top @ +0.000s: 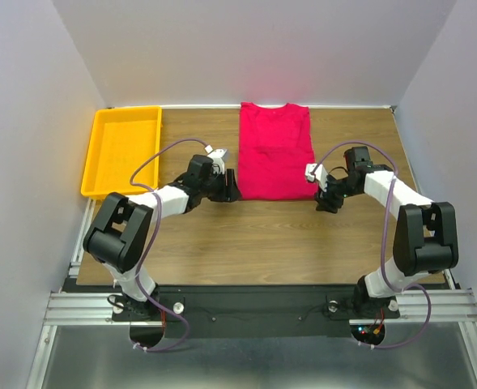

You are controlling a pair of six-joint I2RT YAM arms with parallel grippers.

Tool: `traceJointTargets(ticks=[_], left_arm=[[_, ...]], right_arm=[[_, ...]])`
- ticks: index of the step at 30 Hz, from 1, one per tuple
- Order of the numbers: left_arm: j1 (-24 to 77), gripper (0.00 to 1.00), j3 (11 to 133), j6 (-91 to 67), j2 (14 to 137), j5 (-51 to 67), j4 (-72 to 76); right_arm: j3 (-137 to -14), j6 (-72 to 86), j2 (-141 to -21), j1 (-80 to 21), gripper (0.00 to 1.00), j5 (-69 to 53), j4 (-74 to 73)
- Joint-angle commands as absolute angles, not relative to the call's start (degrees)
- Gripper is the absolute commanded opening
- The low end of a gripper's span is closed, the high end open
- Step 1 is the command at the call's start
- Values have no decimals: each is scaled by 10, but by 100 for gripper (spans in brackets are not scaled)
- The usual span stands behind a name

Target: Fold and stack the t-shirts

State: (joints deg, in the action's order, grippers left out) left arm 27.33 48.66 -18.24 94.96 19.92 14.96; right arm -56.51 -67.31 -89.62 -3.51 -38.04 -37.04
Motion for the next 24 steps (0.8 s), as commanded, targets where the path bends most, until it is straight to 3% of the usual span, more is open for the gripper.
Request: traceJointTargets(ticks=[1,6,11,18,24], left_arm=[[283,61,503,-211,958,191,185],[315,61,497,-103,921,123,162],[397,63,482,181,861,67,158],[387,63,492,424,913,93,90],[369,60,539,482,974,155,83]], right_arm=[[-570,-673,-880,-38,54,-377,-363],[-574,-678,-874,-37,54,-365,-363],[-583,-711,-872,-37,55,-377,-365],[-612,-713,-914,-37,55,-409,-374],[-625,-709,-933,-37,55,-415,-375]])
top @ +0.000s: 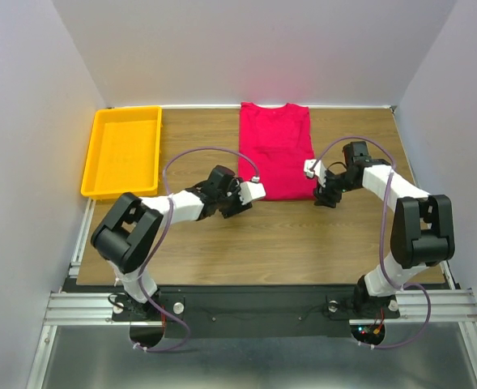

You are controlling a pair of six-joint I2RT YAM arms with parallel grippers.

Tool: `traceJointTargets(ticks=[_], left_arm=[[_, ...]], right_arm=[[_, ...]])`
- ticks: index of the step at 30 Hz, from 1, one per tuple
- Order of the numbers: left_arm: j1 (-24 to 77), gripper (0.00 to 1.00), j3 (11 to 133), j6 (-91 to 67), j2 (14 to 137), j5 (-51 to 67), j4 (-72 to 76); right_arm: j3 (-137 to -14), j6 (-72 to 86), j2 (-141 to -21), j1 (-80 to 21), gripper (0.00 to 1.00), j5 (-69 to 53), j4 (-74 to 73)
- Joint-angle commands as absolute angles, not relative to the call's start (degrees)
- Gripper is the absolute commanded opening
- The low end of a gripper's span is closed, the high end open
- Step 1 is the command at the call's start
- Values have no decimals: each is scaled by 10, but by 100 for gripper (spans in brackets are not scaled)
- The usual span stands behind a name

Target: Fold and stack the t-shirts

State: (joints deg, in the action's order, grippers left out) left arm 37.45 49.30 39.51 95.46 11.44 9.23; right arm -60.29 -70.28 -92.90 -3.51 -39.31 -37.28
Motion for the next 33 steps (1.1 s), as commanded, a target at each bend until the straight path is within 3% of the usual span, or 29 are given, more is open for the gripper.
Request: traceJointTargets(ticks=[1,19,22,25,29,33], left_arm=[[369,60,550,488,977,159,82],[372,55,586,538,1049,145,58],[373,50,599,534,1061,131,55],[374,38,609,532,1067,125,49],[377,14,611,528,1068,124,49],[380,11,609,526,1065,124,47]], right_arm=[[-625,-708,-933,-37,55,-415,-375],[-628,-747,-934,-37,56,-385,-377],[-624,-777,-934,-37,56,-387,-377],[-622,-807,-939,-37,57,-382,-376],[-629,-837,-958,-37,57,-379,-377],[-640,-840,-980,-39,57,-379,-378]])
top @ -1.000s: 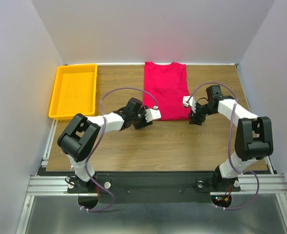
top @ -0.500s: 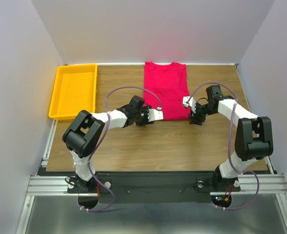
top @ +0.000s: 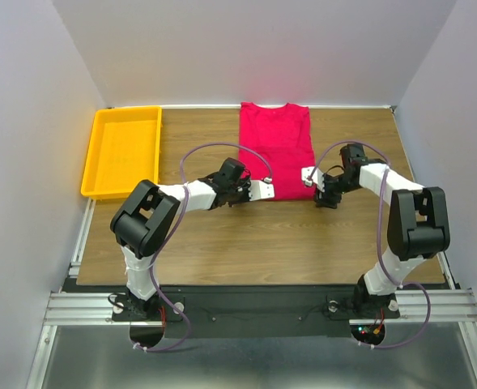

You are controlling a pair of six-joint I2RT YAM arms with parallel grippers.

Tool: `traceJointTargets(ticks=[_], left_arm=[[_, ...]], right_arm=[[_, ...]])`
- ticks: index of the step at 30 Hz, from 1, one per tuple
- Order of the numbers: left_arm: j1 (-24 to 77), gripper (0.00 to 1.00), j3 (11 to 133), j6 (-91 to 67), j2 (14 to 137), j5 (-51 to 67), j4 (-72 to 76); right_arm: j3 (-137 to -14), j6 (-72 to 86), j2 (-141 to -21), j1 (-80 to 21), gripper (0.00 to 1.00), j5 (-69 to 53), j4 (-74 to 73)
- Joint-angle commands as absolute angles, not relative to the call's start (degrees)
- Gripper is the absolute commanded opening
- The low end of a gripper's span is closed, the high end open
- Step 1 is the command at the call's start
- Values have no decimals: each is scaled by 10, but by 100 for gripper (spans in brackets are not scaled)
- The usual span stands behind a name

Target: Fold and stack the t-shirts

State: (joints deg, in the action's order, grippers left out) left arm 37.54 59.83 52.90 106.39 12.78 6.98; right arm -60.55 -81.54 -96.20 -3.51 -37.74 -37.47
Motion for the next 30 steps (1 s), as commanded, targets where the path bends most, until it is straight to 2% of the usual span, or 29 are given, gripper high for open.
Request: traceJointTargets(ticks=[1,12,16,18,19,21,22,23,30], left_arm=[[381,11,608,526,1063,124,47],[383,11,599,520,1053,130,48],[383,11,596,519,1048,134,50],[383,6,592,518,1047,133,51],[383,4,592,516,1046,134,53],[385,0,585,514,1039,133,54],[386,0,582,512,1036,135,58],[387,0,579,512,1031,136,58],[408,0,555,497,953,161,20]], right_arm=[[-642,-839,-983,-40,57,-379,-378],[-663,-821,-1038,-65,59,-332,-363],[-636,-817,-1038,-69,49,-317,-338],[-620,-811,-1032,-69,36,-309,-323],[-603,-808,-1028,-69,26,-306,-307],[-587,-801,-1014,-69,15,-299,-290],[-576,-798,-1008,-69,6,-297,-287],[-569,-795,-1001,-69,3,-296,-285],[-512,-722,-880,-69,0,-293,-303]])
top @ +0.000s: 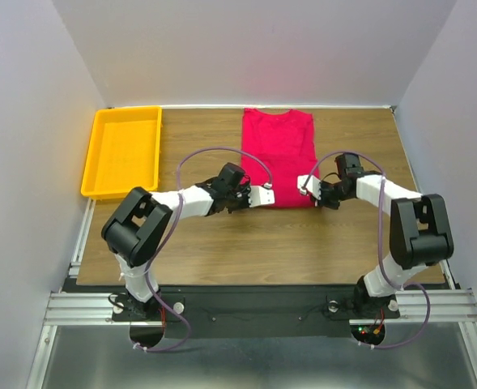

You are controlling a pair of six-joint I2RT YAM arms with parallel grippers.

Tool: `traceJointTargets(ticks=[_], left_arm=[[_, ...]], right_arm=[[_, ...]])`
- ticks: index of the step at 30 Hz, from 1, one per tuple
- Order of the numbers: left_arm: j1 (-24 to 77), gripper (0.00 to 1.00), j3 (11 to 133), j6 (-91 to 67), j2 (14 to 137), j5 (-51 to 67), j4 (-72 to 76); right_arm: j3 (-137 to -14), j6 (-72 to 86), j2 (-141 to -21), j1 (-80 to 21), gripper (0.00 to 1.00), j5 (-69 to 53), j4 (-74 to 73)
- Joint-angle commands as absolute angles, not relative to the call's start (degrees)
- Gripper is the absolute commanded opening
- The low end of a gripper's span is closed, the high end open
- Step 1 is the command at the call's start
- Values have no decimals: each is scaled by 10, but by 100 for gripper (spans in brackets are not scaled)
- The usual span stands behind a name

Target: Fold and stack the t-shirts

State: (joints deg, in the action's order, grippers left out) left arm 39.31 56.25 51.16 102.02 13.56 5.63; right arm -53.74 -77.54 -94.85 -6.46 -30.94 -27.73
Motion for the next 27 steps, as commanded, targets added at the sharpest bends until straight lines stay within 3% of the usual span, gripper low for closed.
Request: traceJointTargets(ticks=[1,16,21,27], left_arm=[[412,0,553,490,929,166,1],[597,0,546,346,711,148,-197],[606,0,541,323,637,129,-211],[594,0,533,370,601,77,-175]], right_arm=[[-507,-722,-848,-68,1,-301,-331],[-504,-657,-537,-69,1,-365,-610],[-554,-650,-512,-69,1,-357,-660],[-632,-643,-568,-68,1,-360,-637]])
